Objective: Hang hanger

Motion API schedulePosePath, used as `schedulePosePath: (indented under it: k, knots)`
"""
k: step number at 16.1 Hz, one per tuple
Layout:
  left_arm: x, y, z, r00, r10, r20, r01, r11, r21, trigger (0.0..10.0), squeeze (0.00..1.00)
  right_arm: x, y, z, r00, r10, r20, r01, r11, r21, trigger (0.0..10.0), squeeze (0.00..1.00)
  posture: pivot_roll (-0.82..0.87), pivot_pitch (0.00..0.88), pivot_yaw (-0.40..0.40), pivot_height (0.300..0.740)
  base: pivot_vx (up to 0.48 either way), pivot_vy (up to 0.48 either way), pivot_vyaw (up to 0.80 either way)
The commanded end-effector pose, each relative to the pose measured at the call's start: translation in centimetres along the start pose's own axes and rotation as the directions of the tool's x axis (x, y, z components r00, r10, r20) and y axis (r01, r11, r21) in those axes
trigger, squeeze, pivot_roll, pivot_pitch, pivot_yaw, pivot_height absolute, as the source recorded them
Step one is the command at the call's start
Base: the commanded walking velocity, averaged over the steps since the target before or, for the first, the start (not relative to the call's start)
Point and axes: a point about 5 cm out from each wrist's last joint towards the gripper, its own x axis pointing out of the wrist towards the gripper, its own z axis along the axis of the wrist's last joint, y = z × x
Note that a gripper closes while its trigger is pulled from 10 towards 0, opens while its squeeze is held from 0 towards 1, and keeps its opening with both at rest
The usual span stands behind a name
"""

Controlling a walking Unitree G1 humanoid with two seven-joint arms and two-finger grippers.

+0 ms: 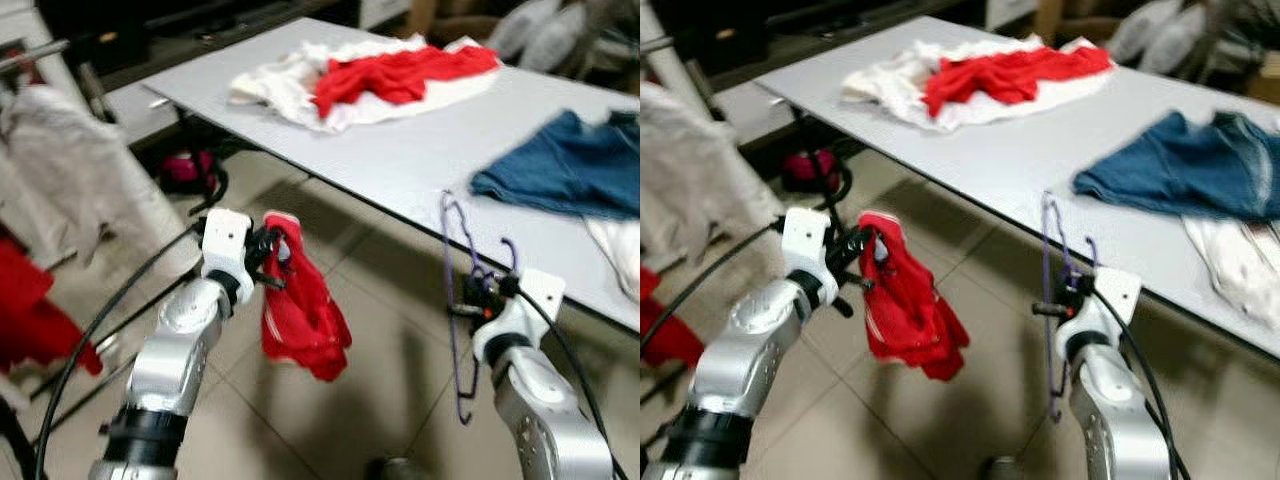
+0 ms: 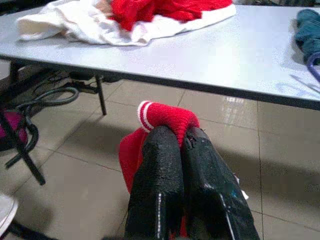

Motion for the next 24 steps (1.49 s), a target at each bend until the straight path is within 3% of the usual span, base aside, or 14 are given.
schedulePosePath:
  k: [1,5,9,19,24]
  knots:
    - [0.4,-0.4,0.6,1.000,-0.026,0.012,0.026,1.000,0.006,10.0,0.00,-0.4,-0.8,-0.7,0.998,-0.052,-0.043,0.052,0.999,-0.009,10.0,0.00,-0.13,0.000,0.112,0.740,0.000,0.000,-0.78]
    - [0.0,-0.5,-0.1,0.999,-0.041,-0.013,0.041,0.999,0.023,10.0,0.00,-0.8,-1.1,-1.0,0.995,-0.071,-0.064,0.071,0.997,-0.013,10.0,0.00,-0.14,0.000,0.105,0.740,0.000,0.316,-0.78]
    - [0.7,-0.7,0.2,0.999,-0.042,-0.004,0.042,0.999,0.022,10.0,0.00,-0.6,-1.6,-0.7,0.995,-0.083,-0.058,0.082,0.996,-0.023,10.0,0.00,-0.14,0.000,0.107,0.740,0.000,0.333,-0.78]
    - [0.3,0.0,0.1,1.000,-0.016,0.000,0.016,0.999,0.035,10.0,0.00,0.2,-1.1,-0.3,0.996,-0.063,-0.056,0.062,0.998,-0.026,10.0,0.00,-0.12,0.000,0.080,0.740,0.000,0.358,-0.78]
    - [-0.2,0.0,-0.2,1.000,0.012,0.001,-0.012,1.000,0.029,10.0,0.00,1.1,-0.5,0.3,0.999,0.024,-0.038,-0.027,0.996,-0.082,10.0,0.00,-0.08,0.000,0.035,0.740,0.000,0.377,-0.51]
